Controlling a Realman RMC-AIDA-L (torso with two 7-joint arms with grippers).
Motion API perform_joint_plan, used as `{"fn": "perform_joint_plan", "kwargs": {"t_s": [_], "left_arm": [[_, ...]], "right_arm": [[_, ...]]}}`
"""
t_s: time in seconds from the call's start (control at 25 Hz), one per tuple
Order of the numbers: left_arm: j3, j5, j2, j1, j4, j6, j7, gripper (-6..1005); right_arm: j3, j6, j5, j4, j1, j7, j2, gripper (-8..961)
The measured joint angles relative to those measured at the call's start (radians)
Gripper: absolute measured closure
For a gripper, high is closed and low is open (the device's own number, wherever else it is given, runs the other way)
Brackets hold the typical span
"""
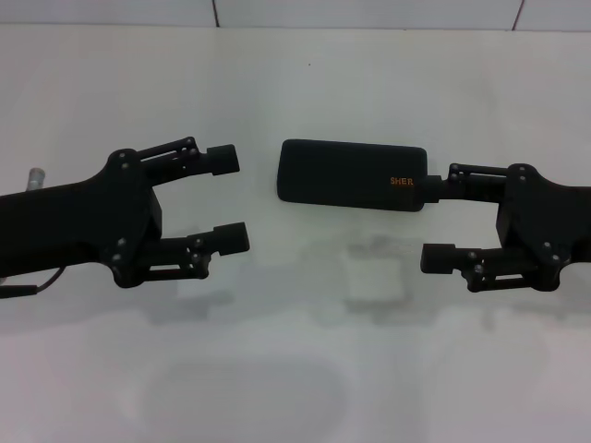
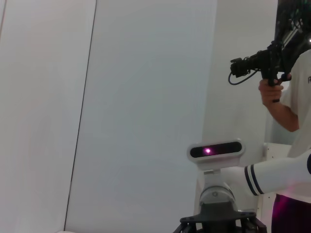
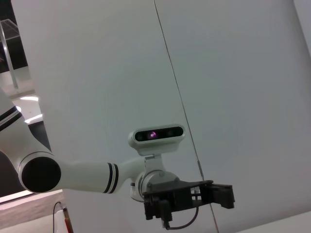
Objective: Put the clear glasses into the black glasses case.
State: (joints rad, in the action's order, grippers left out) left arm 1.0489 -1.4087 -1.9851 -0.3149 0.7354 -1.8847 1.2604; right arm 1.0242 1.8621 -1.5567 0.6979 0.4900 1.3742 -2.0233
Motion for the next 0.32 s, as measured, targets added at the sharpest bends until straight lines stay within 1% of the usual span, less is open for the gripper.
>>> {"fn": "perform_joint_plan", "kwargs": {"t_s": [0.32], "left_arm": [[-0.001, 0.000, 0.002, -0.001, -0.001, -0.001, 0.001, 179]], "right_arm": [[0.001, -0.002, -0.005, -0.036, 0.016, -0.002, 0.000, 182]]}}
